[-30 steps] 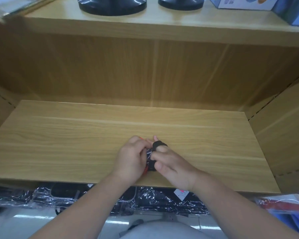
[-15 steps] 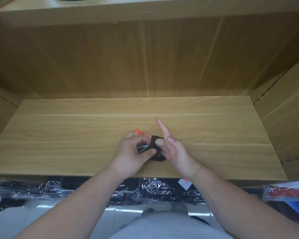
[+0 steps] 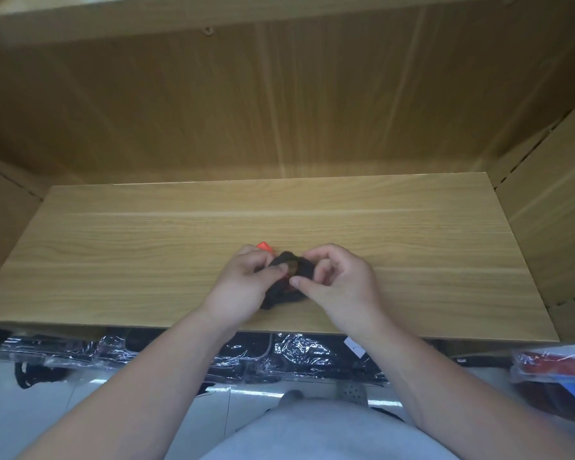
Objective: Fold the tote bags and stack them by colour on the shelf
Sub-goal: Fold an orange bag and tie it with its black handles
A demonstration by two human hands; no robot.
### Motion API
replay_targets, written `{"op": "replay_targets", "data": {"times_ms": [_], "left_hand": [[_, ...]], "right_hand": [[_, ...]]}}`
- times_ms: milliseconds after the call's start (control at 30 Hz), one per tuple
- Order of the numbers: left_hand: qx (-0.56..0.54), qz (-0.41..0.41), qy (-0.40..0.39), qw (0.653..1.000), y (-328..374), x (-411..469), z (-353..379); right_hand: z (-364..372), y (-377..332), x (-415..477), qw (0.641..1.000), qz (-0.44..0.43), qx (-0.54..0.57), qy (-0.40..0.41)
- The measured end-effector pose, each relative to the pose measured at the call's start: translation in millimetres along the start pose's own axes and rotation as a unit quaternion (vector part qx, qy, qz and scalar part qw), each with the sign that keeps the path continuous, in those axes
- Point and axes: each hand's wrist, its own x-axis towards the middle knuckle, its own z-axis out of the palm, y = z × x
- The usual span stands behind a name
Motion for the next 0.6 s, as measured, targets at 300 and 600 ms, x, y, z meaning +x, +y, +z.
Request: {"op": "replay_targets", "data": {"times_ms": [300,600], "left_hand": [[-0.118,-0.027,-0.016,0.993,2.6,-12.5,-6.9],[-0.092,-0.032,-0.052,0.994,-2.5,-9.4,-21.0]], "right_hand": [[9.4,-19.5,3.2,0.989,0.106,0.018,-0.101],[5.7,-14.8,5.1,0.935,0.222,0.252,-0.114]]}}
